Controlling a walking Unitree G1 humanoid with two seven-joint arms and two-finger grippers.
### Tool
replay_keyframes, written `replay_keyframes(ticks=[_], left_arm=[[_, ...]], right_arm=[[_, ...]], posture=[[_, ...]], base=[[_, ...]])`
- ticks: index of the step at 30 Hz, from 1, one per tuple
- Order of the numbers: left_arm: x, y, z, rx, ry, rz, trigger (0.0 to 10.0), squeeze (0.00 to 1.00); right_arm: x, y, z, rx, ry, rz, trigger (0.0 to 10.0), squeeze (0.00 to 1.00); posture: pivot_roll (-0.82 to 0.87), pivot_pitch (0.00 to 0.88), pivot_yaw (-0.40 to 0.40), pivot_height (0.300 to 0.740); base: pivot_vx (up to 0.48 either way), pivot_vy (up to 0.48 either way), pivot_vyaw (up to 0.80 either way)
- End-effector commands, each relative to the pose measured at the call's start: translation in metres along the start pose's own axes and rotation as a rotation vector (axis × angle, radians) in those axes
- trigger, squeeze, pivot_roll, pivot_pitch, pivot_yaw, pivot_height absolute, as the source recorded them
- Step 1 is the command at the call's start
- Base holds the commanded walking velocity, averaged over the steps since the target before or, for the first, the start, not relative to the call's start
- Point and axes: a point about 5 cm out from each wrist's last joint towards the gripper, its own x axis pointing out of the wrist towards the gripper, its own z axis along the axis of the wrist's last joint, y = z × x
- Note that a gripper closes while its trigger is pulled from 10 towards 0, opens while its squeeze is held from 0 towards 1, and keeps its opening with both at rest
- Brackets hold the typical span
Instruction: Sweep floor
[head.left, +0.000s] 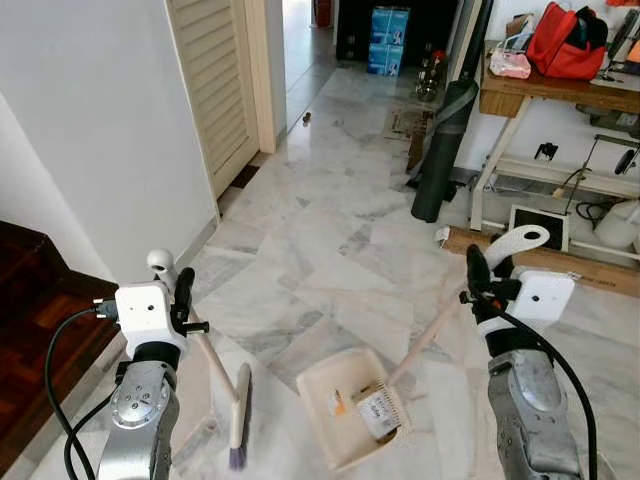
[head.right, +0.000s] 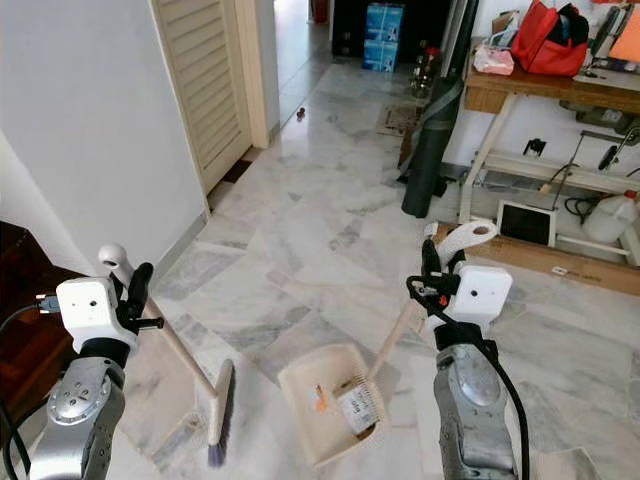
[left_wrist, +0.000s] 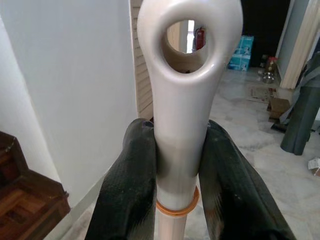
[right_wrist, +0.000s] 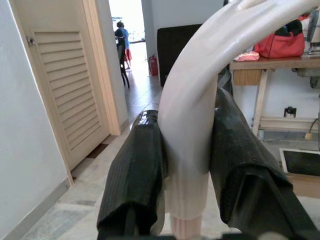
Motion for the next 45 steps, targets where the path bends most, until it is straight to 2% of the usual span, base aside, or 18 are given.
replay_keyframes(ticks=[1,5,11,14,18,22,26,34,40,45], left_arm=[[0.005,0.000,0.013,0.003,-0.072,0.006,10.0,0.00],[0.006,-0.002,0.015,0.009,-0.080,-0.005,10.0,0.00],[0.006,0.000,0.015,0.011,-0.083,-0.006,10.0,0.00],[0.006,-0.001,0.014,0.007,-0.079,-0.017,10.0,0.00],[0.006,-0.003,0.014,0.003,-0.083,-0.031,10.0,0.00],[0.005,-0.005,0.014,0.034,-0.081,-0.092,10.0,0.00],[0.002,-0.020,0.010,-0.010,-0.063,-0.192,10.0,0.00],[0.002,-0.025,0.006,-0.034,-0.042,-0.211,10.0,0.00],[0.001,-0.032,0.005,-0.029,-0.040,-0.234,10.0,0.00],[0.002,-0.032,0.005,-0.026,-0.040,-0.230,10.0,0.00]], right_arm=[[0.006,0.009,0.010,0.032,-0.055,0.035,10.0,0.00],[0.005,0.017,0.006,-0.002,-0.038,0.103,10.0,0.00],[0.006,0.015,0.007,0.012,-0.044,0.085,10.0,0.00],[0.004,0.020,0.003,0.005,-0.027,0.123,10.0,0.00],[0.003,0.021,0.003,0.003,-0.026,0.124,10.0,0.00],[0.005,0.018,0.004,0.000,-0.030,0.111,10.0,0.00],[0.004,0.022,0.002,-0.006,-0.026,0.135,10.0,0.00],[0.006,0.021,0.004,-0.002,-0.032,0.121,10.0,0.00],[0.006,0.022,0.004,-0.003,-0.031,0.116,10.0,0.00],[0.006,0.020,0.004,0.001,-0.036,0.087,10.0,0.00]], posture=[[-0.03,0.000,-0.018,0.740],[-0.02,0.000,-0.012,0.740],[-0.03,0.000,-0.004,0.740],[-0.04,0.000,-0.003,0.740],[-0.03,0.000,-0.003,0.740],[-0.03,0.000,-0.001,0.740],[-0.03,0.000,-0.004,0.740],[-0.03,0.000,-0.013,0.740],[-0.03,0.000,-0.014,0.740],[-0.03,0.000,-0.011,0.740]], base=[[0.000,0.000,0.00],[0.000,0.000,0.00],[0.000,0.000,0.00],[0.000,0.000,0.00],[0.000,0.000,0.00],[0.000,0.000,0.00],[0.000,0.000,0.00],[0.000,0.000,0.00],[0.000,0.000,0.00],[0.000,0.000,0.00]])
